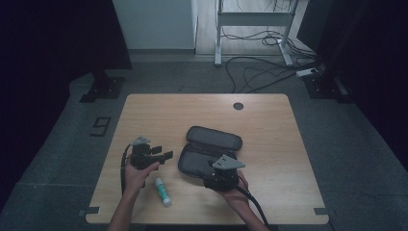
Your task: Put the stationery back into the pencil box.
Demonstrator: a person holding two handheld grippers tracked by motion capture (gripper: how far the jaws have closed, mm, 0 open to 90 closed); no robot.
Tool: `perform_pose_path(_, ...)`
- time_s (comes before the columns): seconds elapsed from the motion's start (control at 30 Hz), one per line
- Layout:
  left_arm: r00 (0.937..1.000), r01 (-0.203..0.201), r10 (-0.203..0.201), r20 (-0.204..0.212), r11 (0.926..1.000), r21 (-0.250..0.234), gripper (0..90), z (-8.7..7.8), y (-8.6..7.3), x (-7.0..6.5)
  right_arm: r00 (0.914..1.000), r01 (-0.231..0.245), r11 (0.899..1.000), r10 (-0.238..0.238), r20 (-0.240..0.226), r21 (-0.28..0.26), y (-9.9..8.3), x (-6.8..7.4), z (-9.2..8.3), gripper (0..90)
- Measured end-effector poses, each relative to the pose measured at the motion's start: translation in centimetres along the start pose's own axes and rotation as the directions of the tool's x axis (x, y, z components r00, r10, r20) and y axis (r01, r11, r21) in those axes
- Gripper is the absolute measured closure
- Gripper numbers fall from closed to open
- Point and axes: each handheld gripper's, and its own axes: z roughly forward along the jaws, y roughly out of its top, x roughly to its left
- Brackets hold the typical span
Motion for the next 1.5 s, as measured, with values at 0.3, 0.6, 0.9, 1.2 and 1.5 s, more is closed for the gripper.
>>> perform_pose_path(0.3,0.9999,-0.012,0.012,0.002,0.9999,0.011,35.4,-0.1,-0.1,0.0,0.9983,0.032,0.999,-0.031,-0.050,0.029,-0.3,2.2,1.4,42.7)
perform_pose_path(0.6,1.0000,-0.004,0.004,-0.001,0.9999,0.010,35.1,-0.2,-0.1,0.3,0.9935,0.049,0.998,-0.044,-0.105,0.037,0.0,4.1,2.5,43.4)
perform_pose_path(0.9,1.0000,-0.002,0.002,-0.002,0.9999,-0.010,35.4,-1.0,0.0,0.4,0.9852,0.074,0.995,-0.062,-0.160,0.068,-0.2,6.2,4.0,42.7)
perform_pose_path(1.2,1.0000,0.007,-0.007,0.001,1.0000,-0.007,35.4,-1.2,-0.2,0.9,0.9756,0.094,0.991,-0.073,-0.207,0.097,-0.6,8.3,6.7,42.6)
perform_pose_path(1.5,0.9999,0.008,-0.008,0.006,0.9999,-0.006,35.4,-1.4,-0.3,1.0,0.9747,0.108,0.985,-0.079,-0.209,0.134,-0.2,9.4,8.8,42.1)
